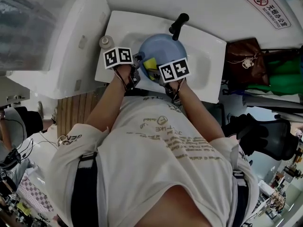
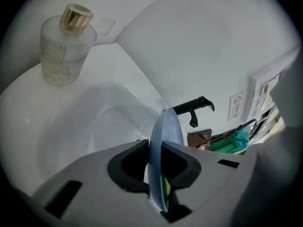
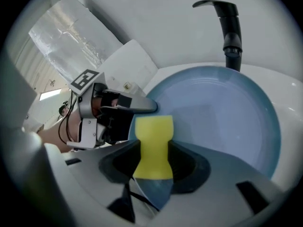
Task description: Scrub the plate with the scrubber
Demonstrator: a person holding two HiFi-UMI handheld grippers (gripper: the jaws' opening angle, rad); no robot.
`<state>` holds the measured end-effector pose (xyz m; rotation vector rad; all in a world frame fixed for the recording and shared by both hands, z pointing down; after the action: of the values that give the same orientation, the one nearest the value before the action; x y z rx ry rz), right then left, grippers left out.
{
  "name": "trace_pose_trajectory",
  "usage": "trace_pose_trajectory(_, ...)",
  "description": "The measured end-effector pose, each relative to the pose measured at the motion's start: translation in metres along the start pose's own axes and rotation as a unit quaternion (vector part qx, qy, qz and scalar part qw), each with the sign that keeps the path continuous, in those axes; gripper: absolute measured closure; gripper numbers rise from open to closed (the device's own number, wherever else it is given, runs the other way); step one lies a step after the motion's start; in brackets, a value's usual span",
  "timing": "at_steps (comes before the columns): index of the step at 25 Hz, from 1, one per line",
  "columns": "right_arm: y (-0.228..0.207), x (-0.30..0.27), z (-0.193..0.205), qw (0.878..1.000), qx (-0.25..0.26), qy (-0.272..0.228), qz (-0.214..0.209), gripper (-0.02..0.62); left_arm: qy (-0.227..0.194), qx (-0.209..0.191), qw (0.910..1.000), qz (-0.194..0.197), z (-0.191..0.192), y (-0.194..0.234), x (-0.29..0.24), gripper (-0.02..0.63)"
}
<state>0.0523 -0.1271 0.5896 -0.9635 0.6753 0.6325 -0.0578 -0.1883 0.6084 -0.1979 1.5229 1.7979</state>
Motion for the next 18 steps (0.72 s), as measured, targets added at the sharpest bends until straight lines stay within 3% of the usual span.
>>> trace_pose_trajectory(4, 0.013, -0.005, -0.006, 1.000, -0.010, -0.017, -0.010, 0.408, -0.001, 0.020, 0.9998, 0.009, 0.003, 0.002, -0.001, 0.549)
trace_pose_trajectory(7, 0.019, -0.007, -0.009, 1.000, 0.021, -0.012, -0.006, 0.408, -0.003, 0.026, 0.9996, 0.012, 0.002, 0.003, 0.001, 0.549)
trace_pose_trajectory(12, 0.008, 0.000, -0.002, 0.992, 0.111, 0.038, 0.047, 0.408, -0.009, 0.032, 0.9994, 0.010, 0.000, 0.005, 0.004, 0.549)
trace_pose_trajectory(15, -0.010, 0.009, 0.005, 0.987, 0.125, 0.059, 0.082, 0.408, -0.013, 0.035, 0.9993, 0.006, -0.001, 0.007, 0.006, 0.549)
trace_pose_trajectory(18, -0.022, 0.019, 0.012, 0.985, 0.133, 0.069, 0.090, 0.408, -0.014, 0.034, 0.9993, 0.005, -0.001, 0.007, 0.008, 0.549)
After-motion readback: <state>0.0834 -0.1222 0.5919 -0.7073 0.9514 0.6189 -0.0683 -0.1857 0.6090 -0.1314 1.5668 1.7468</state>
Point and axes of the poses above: the fingertips, and each gripper's own axes: x backward along the fingers, y to its left, z out of its underside, the point moved 5 cm from there along x, backward along the fingers, and after that the axes turned 1 degree about -y, right-handed, at the moved point
